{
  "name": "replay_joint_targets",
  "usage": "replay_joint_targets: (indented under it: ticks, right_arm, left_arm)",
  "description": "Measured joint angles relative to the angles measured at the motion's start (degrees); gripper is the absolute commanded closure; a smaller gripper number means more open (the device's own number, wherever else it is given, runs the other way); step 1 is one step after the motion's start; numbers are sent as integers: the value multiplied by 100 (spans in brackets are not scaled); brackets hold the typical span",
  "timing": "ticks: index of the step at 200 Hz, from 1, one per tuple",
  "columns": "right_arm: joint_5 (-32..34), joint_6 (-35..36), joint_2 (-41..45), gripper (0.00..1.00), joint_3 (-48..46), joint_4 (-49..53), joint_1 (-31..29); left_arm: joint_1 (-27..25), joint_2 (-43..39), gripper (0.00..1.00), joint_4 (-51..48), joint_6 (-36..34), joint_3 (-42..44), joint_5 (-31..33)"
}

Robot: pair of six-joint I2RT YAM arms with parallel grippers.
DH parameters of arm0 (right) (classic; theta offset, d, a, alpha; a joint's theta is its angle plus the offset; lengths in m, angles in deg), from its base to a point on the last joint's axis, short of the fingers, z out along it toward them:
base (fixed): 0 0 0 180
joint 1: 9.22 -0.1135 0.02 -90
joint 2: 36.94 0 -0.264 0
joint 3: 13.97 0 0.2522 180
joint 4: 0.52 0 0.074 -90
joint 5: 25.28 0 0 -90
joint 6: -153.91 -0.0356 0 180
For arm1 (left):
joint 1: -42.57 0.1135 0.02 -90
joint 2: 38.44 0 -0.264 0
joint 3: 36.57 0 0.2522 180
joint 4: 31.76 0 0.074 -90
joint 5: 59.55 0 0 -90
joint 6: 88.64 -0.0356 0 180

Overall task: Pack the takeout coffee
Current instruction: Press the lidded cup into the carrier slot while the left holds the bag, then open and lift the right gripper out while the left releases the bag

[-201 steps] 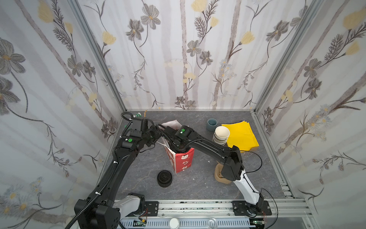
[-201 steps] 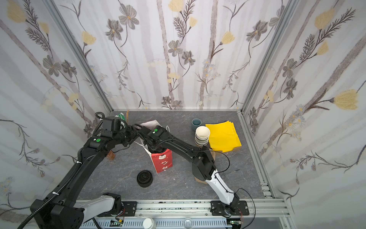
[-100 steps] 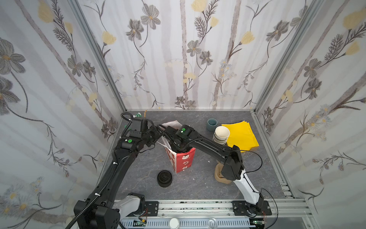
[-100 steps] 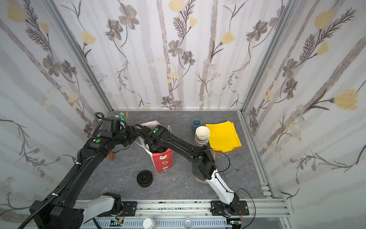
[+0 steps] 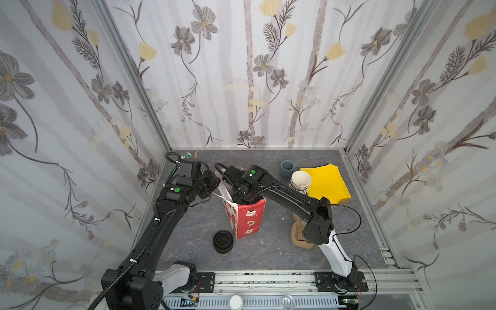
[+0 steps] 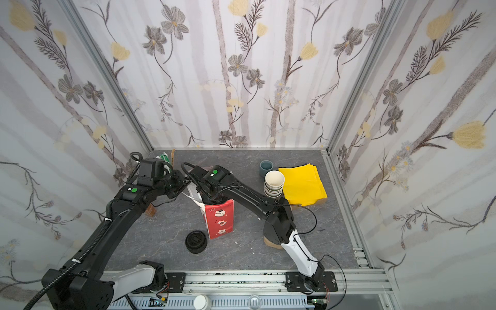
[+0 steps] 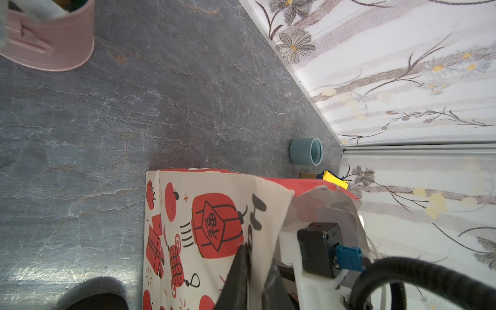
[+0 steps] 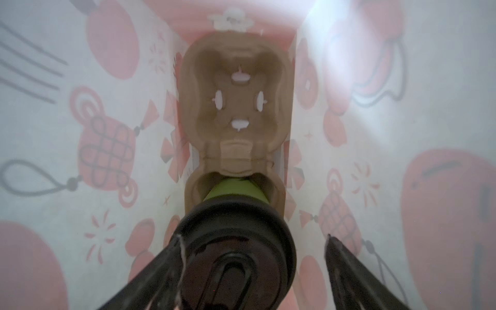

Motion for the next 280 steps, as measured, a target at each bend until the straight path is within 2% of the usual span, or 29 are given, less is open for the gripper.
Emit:
replay_joint_targets:
  ticks: [18,45,103,160,195,264,280]
  right_arm:
    - [22,-81,33,16,74,4,9]
    - [55,-186,151,13,83,20,11]
    - [85,-361,153,19,105,4,59]
    - [254,-463,269,16,107,-13,120]
    - [225,-479,533,15,109,-332,120]
    - [267,-326,1025,23,111,-1161,81]
    - [330,-197,1237,24,111,-1401,50]
  left_arm:
    - [2,4,100,22,-13,0,-2]
    - [4,4,100,59,-17,0,-28]
    - [-11,-83,100,68,-184,31,-59]
    - [-11,-232,100,208,-216,188,-42]
    - [-11,-271,100,297,-234,343,-68]
    - [-11,-275,100,365,-282,398,-85]
    - [-11,-286,89,367,-293,404,-83]
